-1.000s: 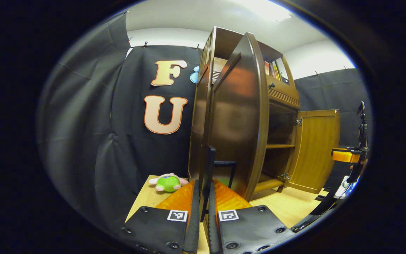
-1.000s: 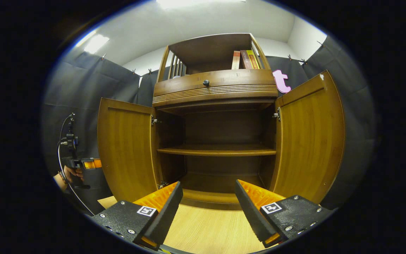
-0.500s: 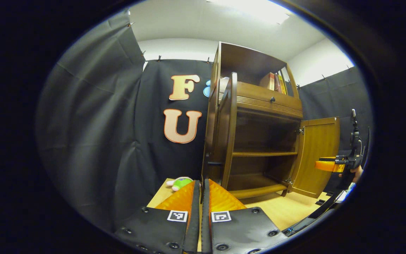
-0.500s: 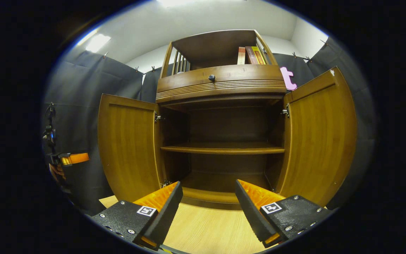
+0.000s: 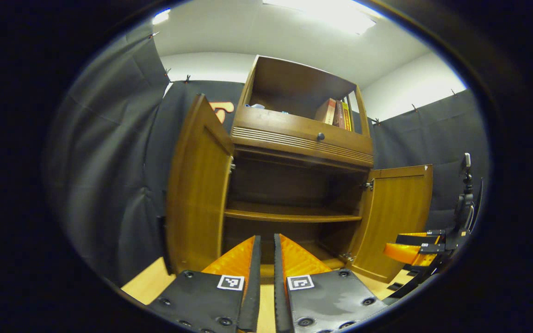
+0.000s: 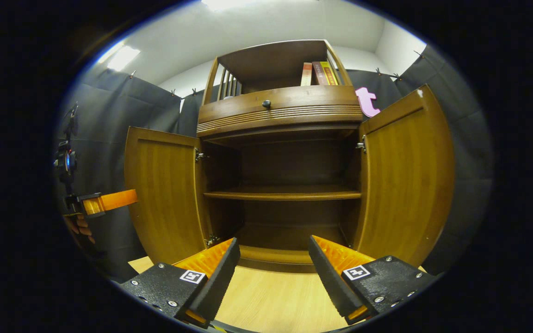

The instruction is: Open the right door of the double-door shoe cabinet with the right hand, and open the left door with the left hand.

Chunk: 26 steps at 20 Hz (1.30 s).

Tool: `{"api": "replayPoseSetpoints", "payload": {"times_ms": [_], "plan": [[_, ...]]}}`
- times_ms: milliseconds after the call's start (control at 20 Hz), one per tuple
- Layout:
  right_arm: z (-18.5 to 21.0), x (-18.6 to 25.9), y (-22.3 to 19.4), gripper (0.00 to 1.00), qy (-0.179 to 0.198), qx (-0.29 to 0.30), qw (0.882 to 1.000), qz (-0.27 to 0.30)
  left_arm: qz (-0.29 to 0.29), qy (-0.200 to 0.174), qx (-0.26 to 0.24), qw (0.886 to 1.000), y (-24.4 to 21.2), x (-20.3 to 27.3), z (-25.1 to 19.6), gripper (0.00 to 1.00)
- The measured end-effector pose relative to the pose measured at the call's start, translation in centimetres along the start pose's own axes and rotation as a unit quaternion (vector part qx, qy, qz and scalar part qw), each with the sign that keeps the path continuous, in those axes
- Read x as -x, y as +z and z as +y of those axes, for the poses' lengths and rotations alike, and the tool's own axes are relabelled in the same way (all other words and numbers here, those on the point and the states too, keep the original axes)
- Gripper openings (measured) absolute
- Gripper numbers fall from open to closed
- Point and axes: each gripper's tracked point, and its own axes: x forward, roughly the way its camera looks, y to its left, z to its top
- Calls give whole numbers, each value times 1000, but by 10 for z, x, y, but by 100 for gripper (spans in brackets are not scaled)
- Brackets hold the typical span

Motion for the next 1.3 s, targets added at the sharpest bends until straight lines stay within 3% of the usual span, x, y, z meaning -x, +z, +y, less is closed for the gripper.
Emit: {"api": "replayPoseSetpoints", "payload": {"times_ms": [50,300,350,500,550,600,650,750,800,850,1000,1300], "plan": [[-6,6,-1,93,-7,1,1000,-1,-3,5,-7,1000,-2,-6,-9,24],[-32,23,3,92,-33,3,999,-4,-7,44,-63,997,-13,-22,-27,84],[-35,25,4,100,-34,3,999,-4,-8,49,-67,996,-15,-22,-29,96],[-43,26,1,100,-34,0,999,0,-11,45,-44,998,-20,-19,-37,96],[-44,24,1,92,-33,-1,999,2,-10,43,-33,998,-22,-18,-38,96],[-45,22,0,100,-29,-2,1000,4,-9,48,-26,998,-22,-18,-35,96],[-46,20,0,100,-26,-2,1000,6,-11,58,-24,998,-22,-17,-30,96],[-46,19,-1,100,-18,-1,1000,7,-15,74,-30,997,-21,-17,-22,95],[-46,19,-1,93,-15,-1,1000,8,-12,74,-35,997,-23,-17,-23,95],[-46,20,-1,93,-13,-1,1000,9,-11,74,-44,996,-25,-16,-23,99],[-48,18,-1,93,-11,1,1000,10,-16,84,-71,994,-24,-13,-21,95],[-40,16,0,93,1,0,1000,9,-32,69,-83,994,-20,-11,-40,95]]}}
